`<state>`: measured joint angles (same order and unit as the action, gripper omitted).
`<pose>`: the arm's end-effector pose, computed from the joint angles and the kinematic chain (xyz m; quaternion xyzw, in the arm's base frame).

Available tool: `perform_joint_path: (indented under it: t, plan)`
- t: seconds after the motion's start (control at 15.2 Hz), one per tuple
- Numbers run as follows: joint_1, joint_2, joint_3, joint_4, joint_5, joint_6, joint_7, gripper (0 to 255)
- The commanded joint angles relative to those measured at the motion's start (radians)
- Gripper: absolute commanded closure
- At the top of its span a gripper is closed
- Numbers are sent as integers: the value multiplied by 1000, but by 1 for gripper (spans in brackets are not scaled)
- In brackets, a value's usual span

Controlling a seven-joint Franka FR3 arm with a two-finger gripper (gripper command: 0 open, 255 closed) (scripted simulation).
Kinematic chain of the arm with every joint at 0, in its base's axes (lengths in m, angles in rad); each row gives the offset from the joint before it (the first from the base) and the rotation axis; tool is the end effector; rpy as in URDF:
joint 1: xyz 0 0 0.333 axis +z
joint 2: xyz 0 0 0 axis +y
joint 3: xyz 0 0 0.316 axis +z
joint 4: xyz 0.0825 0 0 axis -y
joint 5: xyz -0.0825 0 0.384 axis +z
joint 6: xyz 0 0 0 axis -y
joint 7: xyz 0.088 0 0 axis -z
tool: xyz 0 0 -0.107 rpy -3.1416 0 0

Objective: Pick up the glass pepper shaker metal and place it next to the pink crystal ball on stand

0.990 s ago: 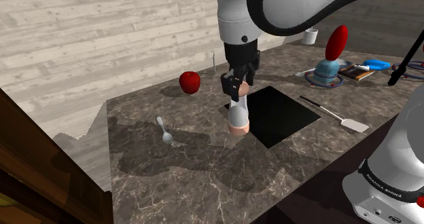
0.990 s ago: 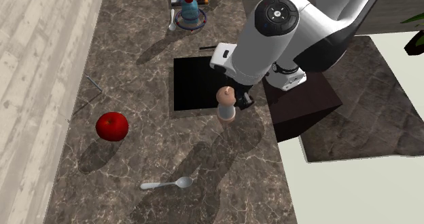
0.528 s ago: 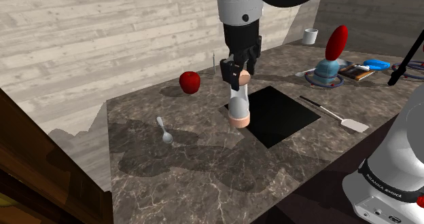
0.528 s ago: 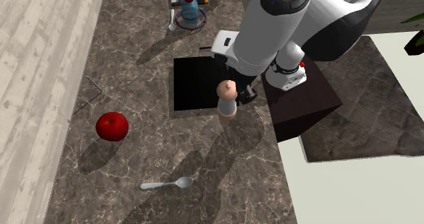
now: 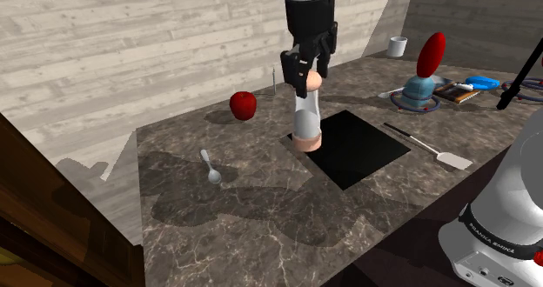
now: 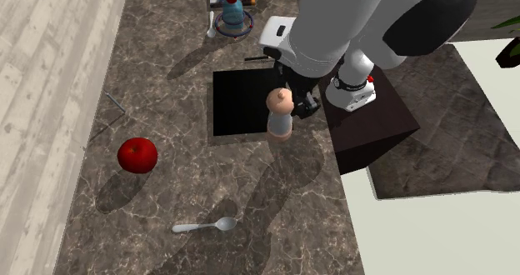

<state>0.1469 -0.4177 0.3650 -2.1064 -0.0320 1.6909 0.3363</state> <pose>0.3683 0.2292 0.5726 0.9933 0.0742 0.0248 0.0856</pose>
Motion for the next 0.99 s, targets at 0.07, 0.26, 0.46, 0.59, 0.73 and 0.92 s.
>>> perform_joint_path:
  t: [0.07, 0.26, 0.46, 0.59, 0.73, 0.92]
  plan:
    - [-3, 6, -2, 45, -3, -39, -4, 255]
    - [-5, 12, -3, 90, -5, -78, -8, 255]
    - [-7, 20, -4, 138, -8, -118, -12, 255]
    - [-9, 27, -4, 171, -10, -145, -14, 255]
    - [-11, 34, -4, 205, -13, -171, -16, 255]
    - [-13, 47, -3, 258, -17, -211, -18, 255]
